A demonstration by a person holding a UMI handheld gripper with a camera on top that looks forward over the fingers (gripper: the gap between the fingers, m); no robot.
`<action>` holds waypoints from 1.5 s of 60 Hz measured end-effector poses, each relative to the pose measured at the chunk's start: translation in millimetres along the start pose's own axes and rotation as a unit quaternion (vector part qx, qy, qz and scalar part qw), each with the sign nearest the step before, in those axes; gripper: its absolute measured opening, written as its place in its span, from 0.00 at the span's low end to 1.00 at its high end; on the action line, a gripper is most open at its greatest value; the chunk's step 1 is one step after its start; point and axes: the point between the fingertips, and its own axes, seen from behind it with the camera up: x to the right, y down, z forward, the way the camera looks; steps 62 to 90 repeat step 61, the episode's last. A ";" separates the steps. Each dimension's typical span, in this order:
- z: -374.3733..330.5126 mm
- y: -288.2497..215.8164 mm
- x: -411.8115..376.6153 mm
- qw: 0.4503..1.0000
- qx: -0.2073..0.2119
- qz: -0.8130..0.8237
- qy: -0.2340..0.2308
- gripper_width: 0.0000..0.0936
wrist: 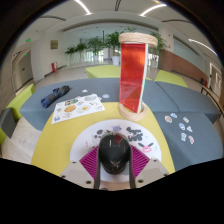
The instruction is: Arrange mouse
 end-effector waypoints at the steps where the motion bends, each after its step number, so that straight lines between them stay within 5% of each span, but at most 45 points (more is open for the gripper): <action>1: 1.6 7.9 -1.1 1.000 -0.012 0.001 -0.002 0.44; 12: -6.0 6.4 -1.0 1.000 -0.020 0.010 0.002 0.62; 17: -25.6 1.0 -0.9 1.000 -0.018 0.005 0.005 0.98; 20: -43.9 -6.4 -0.7 1.000 -0.005 -0.007 0.013 0.88; 28: -114.3 -32.7 -27.2 0.999 0.043 -0.032 0.009 0.89; 49: -252.9 -20.0 -142.2 0.988 0.091 -0.112 -0.055 0.89; 90: -272.9 -23.7 -167.8 0.983 0.110 -0.140 -0.045 0.90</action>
